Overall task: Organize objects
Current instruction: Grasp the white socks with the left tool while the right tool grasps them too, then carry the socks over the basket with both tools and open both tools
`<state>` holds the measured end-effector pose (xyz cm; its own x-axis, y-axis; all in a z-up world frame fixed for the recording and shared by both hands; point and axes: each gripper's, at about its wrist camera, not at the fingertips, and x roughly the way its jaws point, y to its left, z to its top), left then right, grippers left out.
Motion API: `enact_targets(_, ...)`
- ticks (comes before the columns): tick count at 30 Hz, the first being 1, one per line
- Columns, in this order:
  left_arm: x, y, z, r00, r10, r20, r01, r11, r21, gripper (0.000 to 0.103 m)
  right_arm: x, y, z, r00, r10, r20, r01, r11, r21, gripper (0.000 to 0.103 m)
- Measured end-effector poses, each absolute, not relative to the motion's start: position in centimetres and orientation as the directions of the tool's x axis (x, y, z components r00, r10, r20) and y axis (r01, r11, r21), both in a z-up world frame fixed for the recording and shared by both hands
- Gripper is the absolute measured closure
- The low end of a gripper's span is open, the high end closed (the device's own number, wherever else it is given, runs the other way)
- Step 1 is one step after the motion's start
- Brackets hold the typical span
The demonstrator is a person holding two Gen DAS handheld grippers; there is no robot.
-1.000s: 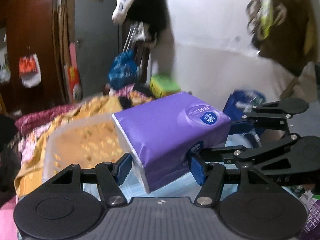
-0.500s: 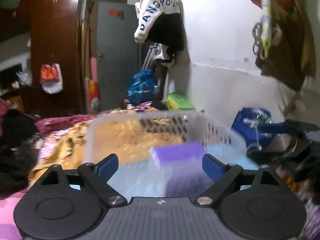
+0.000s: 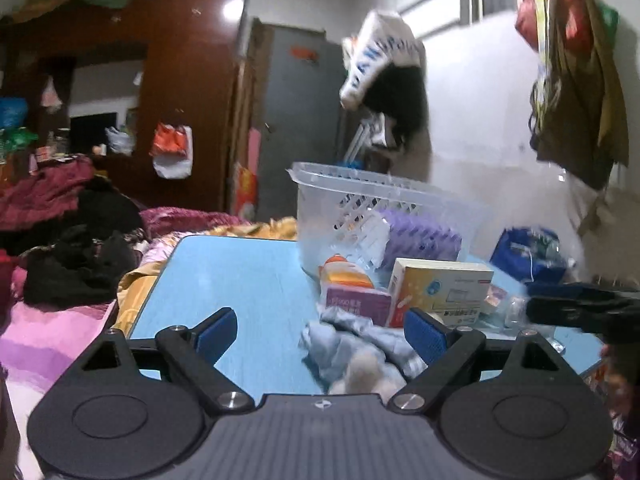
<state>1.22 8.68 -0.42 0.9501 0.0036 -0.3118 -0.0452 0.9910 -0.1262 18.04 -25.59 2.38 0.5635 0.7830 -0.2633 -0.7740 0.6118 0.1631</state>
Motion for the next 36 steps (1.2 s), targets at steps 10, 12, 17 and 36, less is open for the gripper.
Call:
enact_targets(10, 0.8, 6.9, -3.7, 0.949, 0.001, -0.315, -0.047, 0.989, -0.139, 0.047, 18.9, -20.4, 0.2, 0.414, 0.836, -0.361, -0.839, 0.504, 0.205, 0.064)
enact_targets(12, 0.7, 7.2, -4.4, 0.950, -0.008, -0.311, -0.047, 0.984, -0.169, 0.054, 18.7, -20.1, 0.0, 0.411, 0.834, -0.368, -0.842, 0.502, 0.199, 0.066)
enact_targets(17, 0.2, 6.8, -4.7, 0.961, -0.017, -0.275, -0.026, 0.988, -0.152, 0.074, 17.7, -20.2, 0.1, 0.382, 0.855, -0.351, -0.872, 0.459, 0.168, 0.084)
enact_targets(36, -2.1, 4.2, -1.0, 0.992, -0.102, -0.073, 0.095, 0.992, -0.087, 0.080, 15.0, -21.8, 4.7, 0.417, 0.891, -0.183, -0.903, 0.429, 0.030, 0.087)
